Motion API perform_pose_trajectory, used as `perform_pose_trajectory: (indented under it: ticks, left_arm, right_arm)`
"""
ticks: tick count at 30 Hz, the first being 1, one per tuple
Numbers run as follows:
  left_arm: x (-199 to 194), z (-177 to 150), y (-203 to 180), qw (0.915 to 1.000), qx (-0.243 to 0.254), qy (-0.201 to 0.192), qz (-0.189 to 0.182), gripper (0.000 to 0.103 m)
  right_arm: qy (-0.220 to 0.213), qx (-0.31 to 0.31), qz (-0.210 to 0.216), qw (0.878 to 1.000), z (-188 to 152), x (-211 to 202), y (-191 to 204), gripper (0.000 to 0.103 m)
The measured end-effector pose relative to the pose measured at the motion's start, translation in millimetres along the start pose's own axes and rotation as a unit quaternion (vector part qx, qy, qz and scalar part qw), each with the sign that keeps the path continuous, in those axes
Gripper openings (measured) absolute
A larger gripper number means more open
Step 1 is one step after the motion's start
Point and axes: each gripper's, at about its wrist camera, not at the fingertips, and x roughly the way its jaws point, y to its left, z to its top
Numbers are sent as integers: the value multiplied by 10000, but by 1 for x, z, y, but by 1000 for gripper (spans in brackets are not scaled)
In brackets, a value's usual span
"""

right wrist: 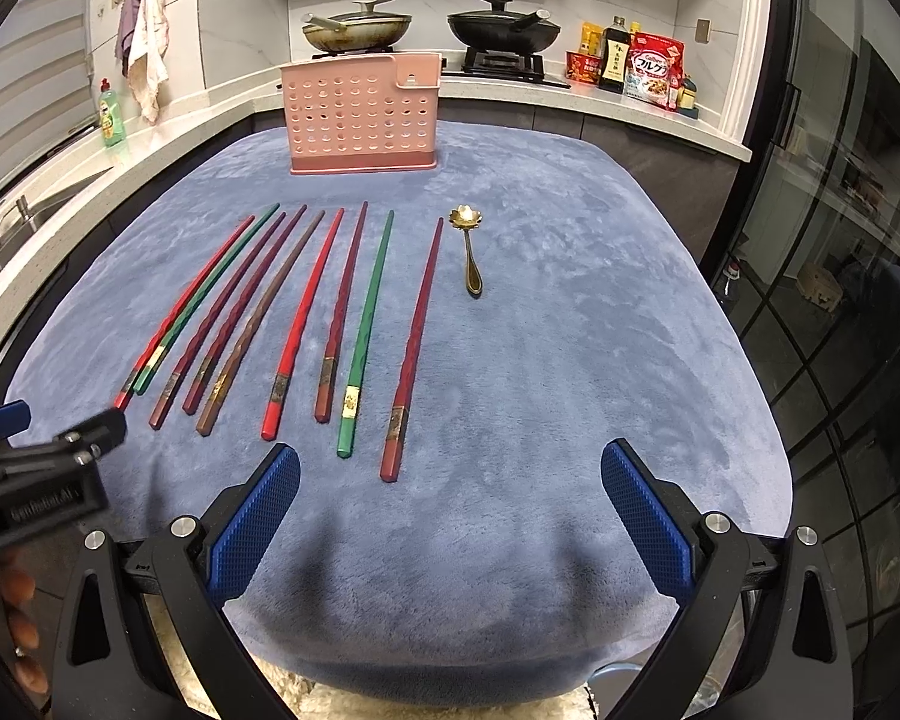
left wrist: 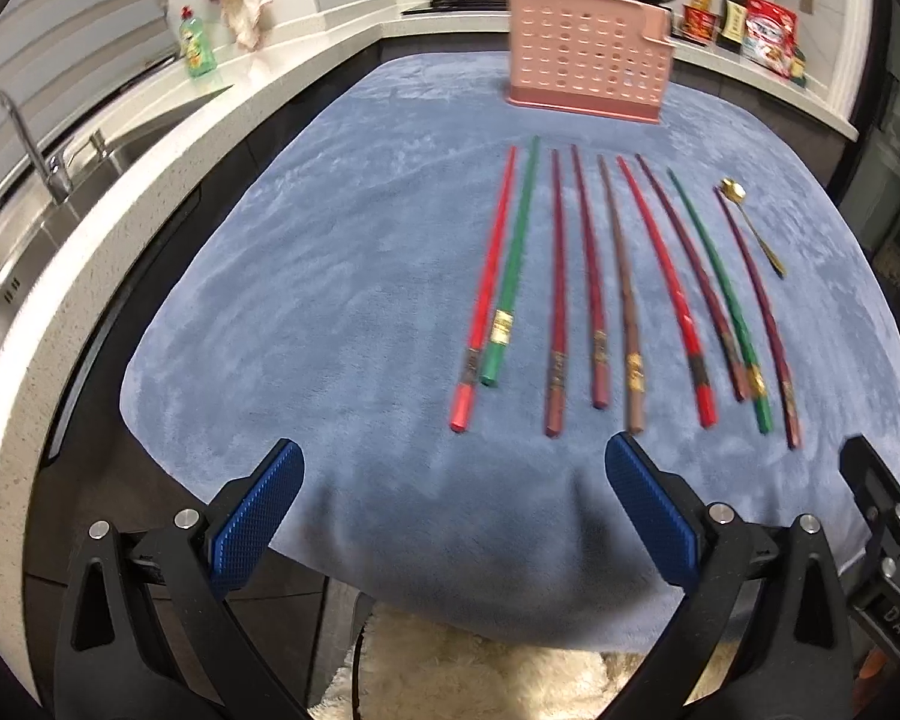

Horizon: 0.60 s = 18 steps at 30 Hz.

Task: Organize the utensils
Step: 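Grasp the red chopstick with the left tool while the right tool approaches the gold spoon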

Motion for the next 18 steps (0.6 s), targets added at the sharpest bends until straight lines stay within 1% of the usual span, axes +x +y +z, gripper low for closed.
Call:
perform_pose_trajectory:
  ticks: [3,10,14,18]
  left_arm:
    - [9,7,14,9998,-203,27,-20,96]
    - [34,25,33,9989,-446,125,-115,95]
    - [44,29,36,9989,-386,221,-141,88]
    - [47,25,35,9989,-291,310,-214,87]
  right_arm:
    - [34,70,0,10000,3,6,-4,96]
    - [123,143,47,9998,10,20,-9,96]
    - [178,152,55,9997,15,29,-10,96]
    - [227,184,46,9996,19,37,-10,96]
